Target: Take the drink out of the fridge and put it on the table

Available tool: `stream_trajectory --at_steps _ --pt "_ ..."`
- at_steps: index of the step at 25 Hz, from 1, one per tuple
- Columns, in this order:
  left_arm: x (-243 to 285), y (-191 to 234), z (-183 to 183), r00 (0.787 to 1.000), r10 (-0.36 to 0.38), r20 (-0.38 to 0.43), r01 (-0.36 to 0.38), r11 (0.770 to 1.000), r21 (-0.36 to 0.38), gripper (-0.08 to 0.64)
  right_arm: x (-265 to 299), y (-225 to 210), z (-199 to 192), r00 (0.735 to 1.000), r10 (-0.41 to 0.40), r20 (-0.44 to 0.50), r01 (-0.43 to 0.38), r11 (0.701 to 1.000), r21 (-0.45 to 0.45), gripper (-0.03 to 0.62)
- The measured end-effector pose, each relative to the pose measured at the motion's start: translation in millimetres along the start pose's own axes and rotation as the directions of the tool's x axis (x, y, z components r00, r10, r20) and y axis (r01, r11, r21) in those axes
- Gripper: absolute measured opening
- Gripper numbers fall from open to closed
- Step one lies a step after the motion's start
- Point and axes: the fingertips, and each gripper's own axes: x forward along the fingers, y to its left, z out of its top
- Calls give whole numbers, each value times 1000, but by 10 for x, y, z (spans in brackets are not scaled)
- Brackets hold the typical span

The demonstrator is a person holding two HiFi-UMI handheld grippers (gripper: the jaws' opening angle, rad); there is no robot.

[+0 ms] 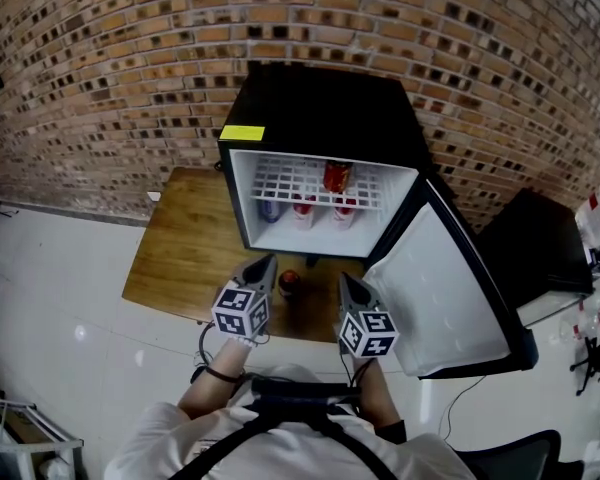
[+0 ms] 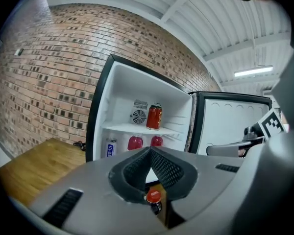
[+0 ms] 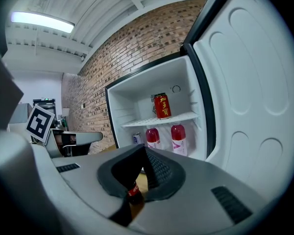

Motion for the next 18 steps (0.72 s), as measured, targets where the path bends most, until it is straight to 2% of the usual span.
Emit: stream_trajectory --at_steps 6,18 --pt "8 21 6 1000 4 5 -4 1000 -29 5 -2 -8 17 1000 3 7 -3 1000 -2 14" --pt "29 14 35 1000 3 2 -2 1000 -27 5 11 -11 37 1000 1 7 -1 1000 -8 14"
